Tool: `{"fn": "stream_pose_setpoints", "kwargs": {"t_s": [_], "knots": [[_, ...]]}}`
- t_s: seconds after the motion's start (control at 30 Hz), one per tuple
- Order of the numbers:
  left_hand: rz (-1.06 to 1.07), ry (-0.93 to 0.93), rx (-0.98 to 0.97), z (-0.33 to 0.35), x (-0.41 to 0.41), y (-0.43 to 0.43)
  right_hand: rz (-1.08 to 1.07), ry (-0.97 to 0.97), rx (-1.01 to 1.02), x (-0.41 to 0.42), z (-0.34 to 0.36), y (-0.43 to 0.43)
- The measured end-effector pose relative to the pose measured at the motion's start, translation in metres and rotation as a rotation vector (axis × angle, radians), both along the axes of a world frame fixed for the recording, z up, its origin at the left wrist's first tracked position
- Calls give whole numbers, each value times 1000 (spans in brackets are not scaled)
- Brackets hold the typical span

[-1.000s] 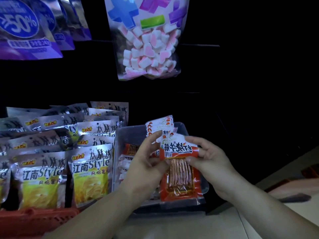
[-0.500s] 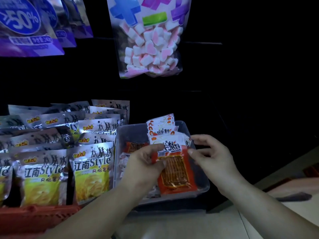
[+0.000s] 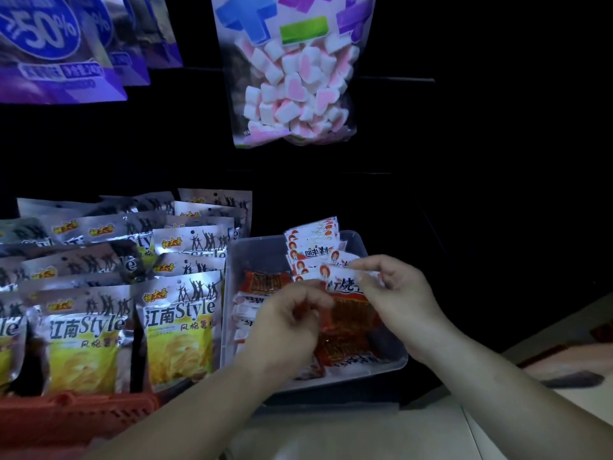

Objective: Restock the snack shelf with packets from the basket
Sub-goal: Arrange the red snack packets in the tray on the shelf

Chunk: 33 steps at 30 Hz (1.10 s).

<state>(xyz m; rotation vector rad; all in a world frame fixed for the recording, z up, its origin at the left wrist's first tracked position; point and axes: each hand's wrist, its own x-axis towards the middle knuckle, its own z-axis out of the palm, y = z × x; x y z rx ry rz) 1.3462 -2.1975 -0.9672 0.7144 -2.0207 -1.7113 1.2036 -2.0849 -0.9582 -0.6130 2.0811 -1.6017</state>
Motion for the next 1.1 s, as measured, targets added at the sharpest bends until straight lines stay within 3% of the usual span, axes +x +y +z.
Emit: {"fn": "stream_pose_setpoints", "kwargs": {"t_s": [0.13,0.27,0.37,0.47,0.57,0.73,0.9,1.1], "knots": [[107,-86,61,-10,2,-17,151,34,115,-19,-22,-5],[94,-165,68,-17,0,-22,383,169,514,-34,-43,-4],[103,-225,107,-22,-2,-24,606,166,819,-35,-33,-9],[76,-303,60,-28,-5,-25,407,144,596,-36,-33,-20],[72,-363,58,-26,-12,-36,194,269,384,-38,-46,-32],[43,-427,84,-24,-47,-64,227,609,567,-45,-67,-57],[161,-353,126,-30,-35,-57,306,727,838,-52,-84,-73],[257,-311,207,-39,-9,-51,123,771,606,-56,-87,-75]]}}
